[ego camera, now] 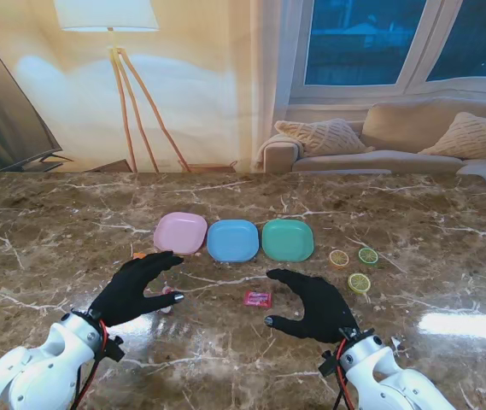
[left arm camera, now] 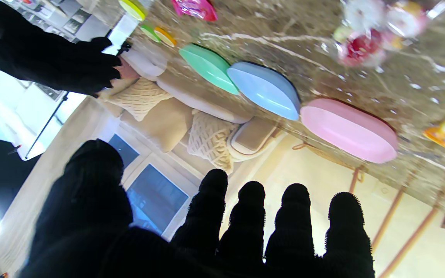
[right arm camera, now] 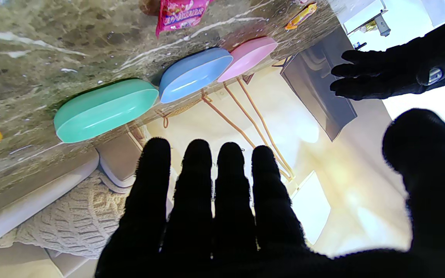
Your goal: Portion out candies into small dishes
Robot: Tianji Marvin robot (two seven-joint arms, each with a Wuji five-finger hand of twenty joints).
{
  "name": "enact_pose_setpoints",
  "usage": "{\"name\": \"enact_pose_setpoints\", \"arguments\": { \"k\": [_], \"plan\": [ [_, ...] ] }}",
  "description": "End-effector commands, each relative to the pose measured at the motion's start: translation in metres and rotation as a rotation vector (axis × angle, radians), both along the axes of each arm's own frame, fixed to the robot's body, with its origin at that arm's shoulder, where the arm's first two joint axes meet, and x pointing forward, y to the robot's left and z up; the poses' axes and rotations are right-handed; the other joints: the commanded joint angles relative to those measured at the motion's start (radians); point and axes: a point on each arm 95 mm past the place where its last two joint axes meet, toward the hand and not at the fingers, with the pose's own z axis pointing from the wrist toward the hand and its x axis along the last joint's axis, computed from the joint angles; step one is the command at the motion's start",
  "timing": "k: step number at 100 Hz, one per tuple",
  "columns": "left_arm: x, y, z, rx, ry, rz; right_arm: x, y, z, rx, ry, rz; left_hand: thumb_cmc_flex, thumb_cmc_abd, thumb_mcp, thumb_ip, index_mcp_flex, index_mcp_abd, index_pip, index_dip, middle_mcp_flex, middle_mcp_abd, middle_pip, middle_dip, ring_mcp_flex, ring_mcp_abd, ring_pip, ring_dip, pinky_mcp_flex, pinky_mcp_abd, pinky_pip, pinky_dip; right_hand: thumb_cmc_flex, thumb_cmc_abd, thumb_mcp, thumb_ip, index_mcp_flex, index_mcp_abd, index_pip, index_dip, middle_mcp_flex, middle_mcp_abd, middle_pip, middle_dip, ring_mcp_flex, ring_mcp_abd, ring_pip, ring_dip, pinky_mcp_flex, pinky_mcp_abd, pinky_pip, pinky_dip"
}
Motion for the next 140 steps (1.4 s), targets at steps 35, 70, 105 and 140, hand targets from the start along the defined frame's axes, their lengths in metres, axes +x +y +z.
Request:
{"name": "enact_pose_setpoints", "arguments": {
  "k": [35,70,105,140],
  "plan": [
    [0.048,0.050,0.018,0.141,0.088,0.095,0.000,-0.002,-0.010,0.008,0.046,-0.019,0.066,-0.004,0.029,0.002,0.008,-0.006,0.001,-0.010,-0.003,-0.019,0.007,0.004,0.011,-0.013,-0.001,0.013,0.005,-0.023,0.020,0.009,0.012,0.007,-0.029,-0.012,0.003,-0.017,0.000,0.005,0.012,-0.004,0.011,0.008,0.021,0.007,0.007,0.018,0.004,0.007,0.013,0.024],
    [0.079,0.075,0.018,0.323,0.177,0.159,0.002,-0.013,-0.014,0.015,0.053,-0.082,0.066,-0.063,0.067,-0.001,0.048,0.010,0.029,0.005,0.061,-0.001,0.068,0.071,0.129,0.030,0.087,0.142,0.035,0.007,0.179,0.085,0.013,0.005,-0.029,-0.012,0.008,-0.020,0.002,0.004,0.018,-0.004,0.011,0.010,0.021,0.010,0.007,0.019,0.002,0.014,0.012,0.023],
    [0.105,0.087,0.011,0.436,0.334,0.223,0.006,-0.013,-0.020,0.038,0.071,-0.071,0.013,-0.113,0.046,-0.059,0.042,0.058,0.010,0.018,0.082,0.027,0.226,0.384,0.155,0.062,0.164,0.330,0.018,0.038,0.232,0.147,0.009,0.011,-0.029,-0.011,0.012,-0.024,0.004,0.004,0.019,-0.005,0.009,0.011,0.021,0.012,0.007,0.020,0.002,0.022,0.013,0.025],
    [0.117,0.069,-0.009,0.561,0.444,0.340,0.006,-0.012,-0.021,0.044,0.079,-0.064,-0.019,-0.097,-0.018,-0.064,0.092,0.025,0.143,0.196,0.144,0.031,0.260,0.479,0.227,0.090,0.228,0.435,0.088,0.066,0.416,0.260,0.009,0.020,-0.031,-0.011,0.014,-0.028,0.005,0.003,0.021,-0.007,0.008,0.013,0.019,0.013,0.007,0.023,-0.008,0.045,0.014,0.032]
  ]
}}
